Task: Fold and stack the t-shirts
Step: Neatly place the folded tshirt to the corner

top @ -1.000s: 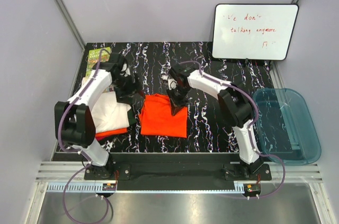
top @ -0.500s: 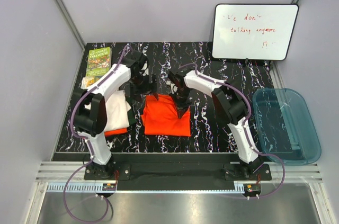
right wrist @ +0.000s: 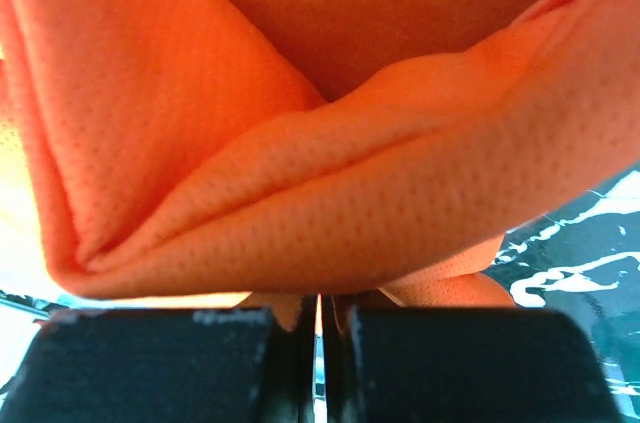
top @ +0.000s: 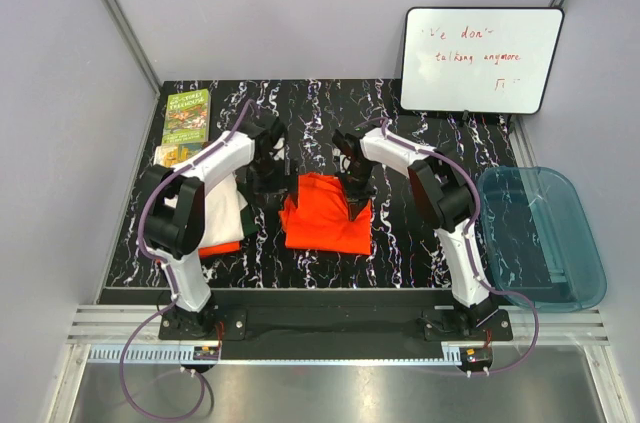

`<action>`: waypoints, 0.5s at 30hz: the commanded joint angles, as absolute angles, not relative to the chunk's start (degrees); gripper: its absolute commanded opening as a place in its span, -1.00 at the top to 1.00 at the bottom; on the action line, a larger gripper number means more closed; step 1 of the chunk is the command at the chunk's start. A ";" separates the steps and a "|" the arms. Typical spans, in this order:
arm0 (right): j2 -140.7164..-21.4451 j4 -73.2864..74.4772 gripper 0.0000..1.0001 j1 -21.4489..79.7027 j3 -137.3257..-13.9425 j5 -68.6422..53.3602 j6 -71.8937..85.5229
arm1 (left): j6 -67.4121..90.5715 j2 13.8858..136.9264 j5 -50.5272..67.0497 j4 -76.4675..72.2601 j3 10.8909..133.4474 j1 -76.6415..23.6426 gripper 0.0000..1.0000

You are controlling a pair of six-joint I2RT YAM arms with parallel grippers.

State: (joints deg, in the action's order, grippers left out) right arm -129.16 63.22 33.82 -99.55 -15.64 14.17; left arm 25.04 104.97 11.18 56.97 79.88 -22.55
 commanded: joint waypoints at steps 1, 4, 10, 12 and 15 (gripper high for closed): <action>-129.20 60.12 1.00 33.31 -97.21 -9.58 14.15 | 26.01 106.52 11.33 52.67 76.13 -24.08 -0.78; -129.20 60.12 1.00 33.31 -97.29 -9.93 14.06 | 27.42 108.45 13.96 48.36 73.75 -24.78 -0.78; -128.85 59.85 1.00 33.22 -97.03 -10.37 13.89 | 29.97 113.37 17.74 41.06 73.56 -26.80 -0.75; -128.67 59.85 1.00 33.31 -97.03 -10.81 13.71 | 29.88 114.78 17.93 40.52 74.87 -28.38 -0.71; -128.41 59.77 1.00 33.31 -97.12 -11.60 13.36 | 30.06 117.77 18.37 40.08 77.86 -30.23 -0.38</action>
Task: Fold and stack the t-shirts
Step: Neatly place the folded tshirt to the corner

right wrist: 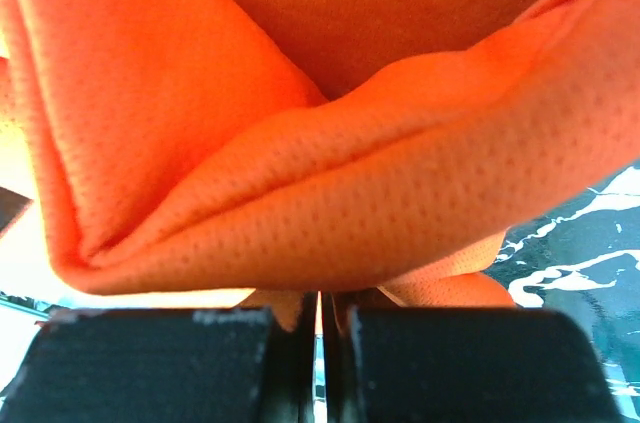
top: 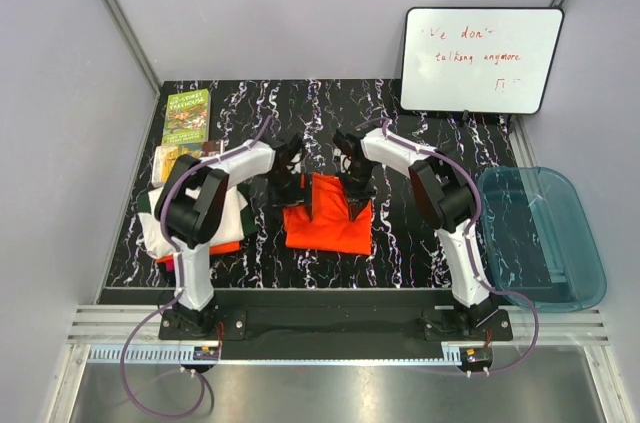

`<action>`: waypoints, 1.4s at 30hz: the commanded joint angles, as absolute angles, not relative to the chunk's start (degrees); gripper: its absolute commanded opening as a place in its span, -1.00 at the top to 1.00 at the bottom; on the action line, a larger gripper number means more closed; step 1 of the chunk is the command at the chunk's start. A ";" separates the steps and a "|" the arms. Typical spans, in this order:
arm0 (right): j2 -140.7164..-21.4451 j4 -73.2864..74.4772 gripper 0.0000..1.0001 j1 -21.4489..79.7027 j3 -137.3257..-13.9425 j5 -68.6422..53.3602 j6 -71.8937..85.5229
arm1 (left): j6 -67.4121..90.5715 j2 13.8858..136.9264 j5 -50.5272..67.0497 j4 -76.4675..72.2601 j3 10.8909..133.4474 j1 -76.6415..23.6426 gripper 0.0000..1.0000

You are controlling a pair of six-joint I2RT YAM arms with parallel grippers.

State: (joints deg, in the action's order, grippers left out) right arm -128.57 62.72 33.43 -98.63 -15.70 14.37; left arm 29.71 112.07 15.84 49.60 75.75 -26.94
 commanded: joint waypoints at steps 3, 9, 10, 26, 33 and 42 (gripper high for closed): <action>-127.97 59.59 1.00 33.22 -97.03 -12.22 13.18 | 30.41 121.19 19.24 40.17 80.68 -31.11 0.20; -127.35 59.41 1.00 33.31 -97.03 -12.57 12.83 | 29.27 123.31 14.16 44.99 83.06 -30.85 1.00; -127.18 59.24 1.00 33.22 -97.12 -12.57 12.57 | 29.09 121.74 12.93 45.87 82.71 -30.59 1.00; -110.75 50.01 -0.99 33.22 -93.08 -7.82 12.92 | 29.35 101.70 1.67 62.40 85.69 -27.07 1.00; -111.36 49.57 -0.99 33.22 -92.29 -8.79 12.13 | 31.38 95.11 -0.09 69.51 89.63 -25.32 1.00; -112.15 48.52 -0.99 33.22 -89.74 -12.30 12.30 | 31.29 89.92 -3.16 75.06 95.98 -16.18 1.00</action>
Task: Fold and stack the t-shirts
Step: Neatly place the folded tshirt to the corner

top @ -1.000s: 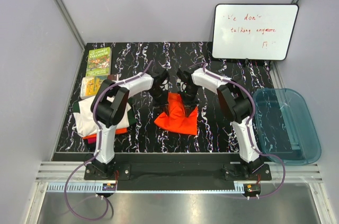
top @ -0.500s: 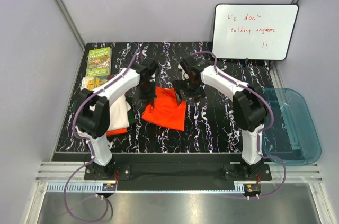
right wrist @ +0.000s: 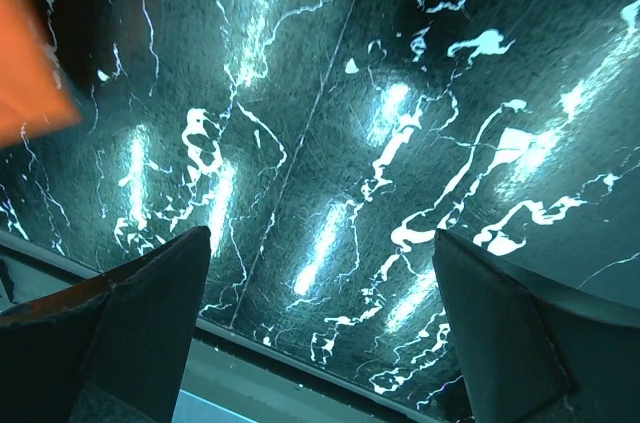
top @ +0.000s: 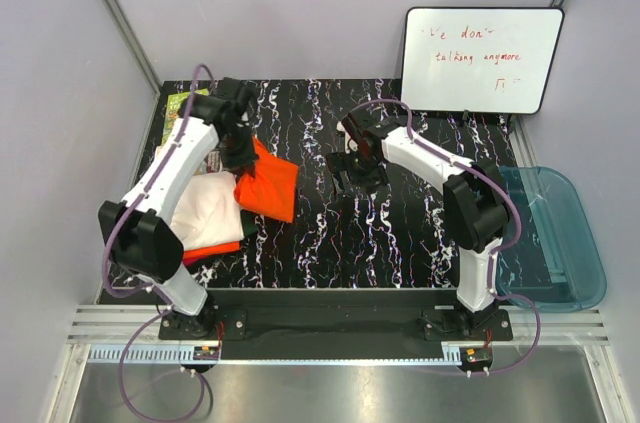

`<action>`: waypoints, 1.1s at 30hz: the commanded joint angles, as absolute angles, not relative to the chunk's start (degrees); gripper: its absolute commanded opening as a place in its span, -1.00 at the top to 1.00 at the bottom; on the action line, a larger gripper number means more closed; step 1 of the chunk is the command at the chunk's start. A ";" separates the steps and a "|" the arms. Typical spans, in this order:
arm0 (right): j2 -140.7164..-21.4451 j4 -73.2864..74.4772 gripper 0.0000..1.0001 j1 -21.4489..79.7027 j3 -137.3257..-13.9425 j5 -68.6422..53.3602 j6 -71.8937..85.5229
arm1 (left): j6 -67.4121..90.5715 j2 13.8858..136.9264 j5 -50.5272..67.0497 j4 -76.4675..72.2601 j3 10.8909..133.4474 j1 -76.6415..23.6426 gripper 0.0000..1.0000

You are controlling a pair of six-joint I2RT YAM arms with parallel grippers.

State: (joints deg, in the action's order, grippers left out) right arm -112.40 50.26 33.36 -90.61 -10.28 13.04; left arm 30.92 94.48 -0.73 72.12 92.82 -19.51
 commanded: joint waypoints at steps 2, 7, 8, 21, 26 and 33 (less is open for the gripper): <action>-111.97 48.08 -1.00 33.22 -89.04 -12.74 12.39 | 31.11 88.34 -3.69 76.19 96.15 -13.98 1.00; -111.71 47.64 -1.00 33.22 -87.01 -12.83 12.48 | 31.20 83.95 -3.61 78.84 93.96 -8.89 1.00; -111.71 47.55 -1.00 33.22 -86.75 -12.83 12.48 | 31.38 81.76 -2.99 79.27 92.74 -8.09 1.00; -113.03 47.37 -1.00 33.22 -87.28 -14.76 12.66 | 27.33 68.82 -2.45 78.75 70.50 12.56 1.00; -112.94 47.37 -0.99 33.22 -86.84 -15.38 12.74 | 26.37 68.64 -2.02 74.28 63.99 16.95 1.00; -113.29 47.37 -0.99 33.14 -87.01 -16.17 12.83 | 24.08 72.50 -3.34 69.26 63.19 23.45 1.00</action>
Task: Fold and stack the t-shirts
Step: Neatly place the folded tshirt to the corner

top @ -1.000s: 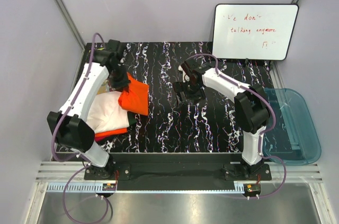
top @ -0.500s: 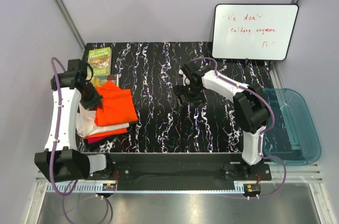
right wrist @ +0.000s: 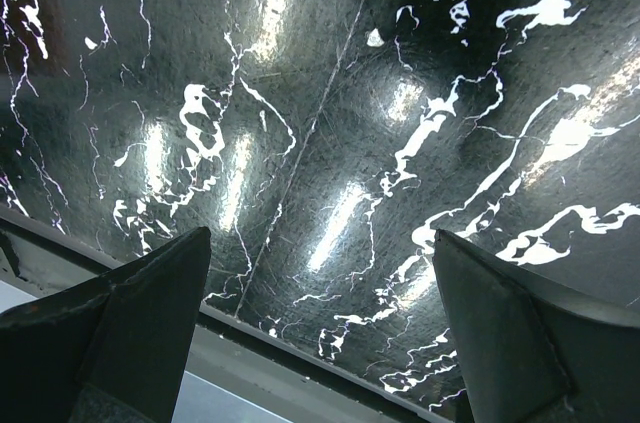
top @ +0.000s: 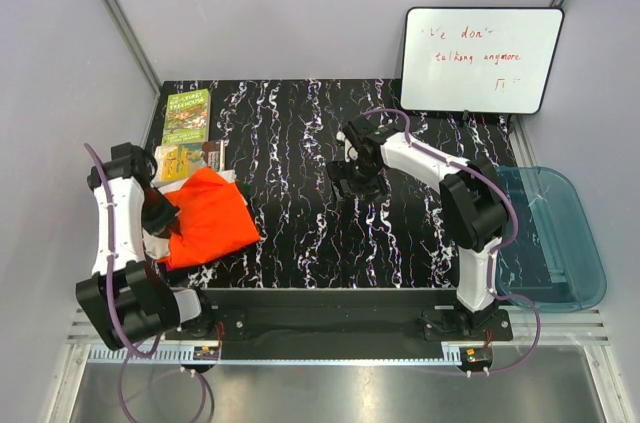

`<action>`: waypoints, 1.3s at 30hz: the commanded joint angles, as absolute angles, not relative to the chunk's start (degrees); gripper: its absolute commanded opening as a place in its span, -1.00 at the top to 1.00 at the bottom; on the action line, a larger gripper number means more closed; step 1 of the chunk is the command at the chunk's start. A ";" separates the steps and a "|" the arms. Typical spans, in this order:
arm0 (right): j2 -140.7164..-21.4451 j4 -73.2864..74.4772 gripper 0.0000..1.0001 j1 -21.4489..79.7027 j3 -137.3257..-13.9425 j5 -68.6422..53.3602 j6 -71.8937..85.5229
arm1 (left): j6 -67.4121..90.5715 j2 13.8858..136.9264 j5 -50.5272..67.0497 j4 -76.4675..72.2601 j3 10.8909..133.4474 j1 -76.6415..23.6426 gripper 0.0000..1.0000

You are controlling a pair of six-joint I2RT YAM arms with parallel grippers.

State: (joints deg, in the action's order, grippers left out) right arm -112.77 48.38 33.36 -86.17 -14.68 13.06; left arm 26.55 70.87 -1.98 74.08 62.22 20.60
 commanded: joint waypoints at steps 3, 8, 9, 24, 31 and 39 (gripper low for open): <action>-113.29 47.46 -1.00 33.13 -86.93 -16.44 12.74 | 23.03 75.05 -3.16 68.29 68.01 24.34 1.00; -113.82 47.64 -0.99 33.22 -86.66 -16.79 12.83 | 22.59 79.89 -3.87 67.50 73.21 24.70 1.00; -113.82 47.64 -1.00 33.22 -86.57 -16.79 13.01 | 22.59 80.94 -3.52 67.06 73.91 24.96 1.00; -114.26 47.99 -1.00 33.22 -86.75 -16.35 12.92 | 23.55 80.26 -3.86 62.32 66.79 25.22 -0.61; -114.70 48.25 -0.99 33.22 -87.36 -16.61 12.48 | 24.44 68.31 -4.05 58.54 73.21 24.70 -0.98; -115.49 48.60 -0.99 33.22 -87.89 -16.96 12.48 | 26.26 64.86 11.16 48.01 69.26 16.10 1.00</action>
State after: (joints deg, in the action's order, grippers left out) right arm -114.63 48.27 33.36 -86.19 -16.08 13.06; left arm 24.36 63.75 1.80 55.96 72.44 20.32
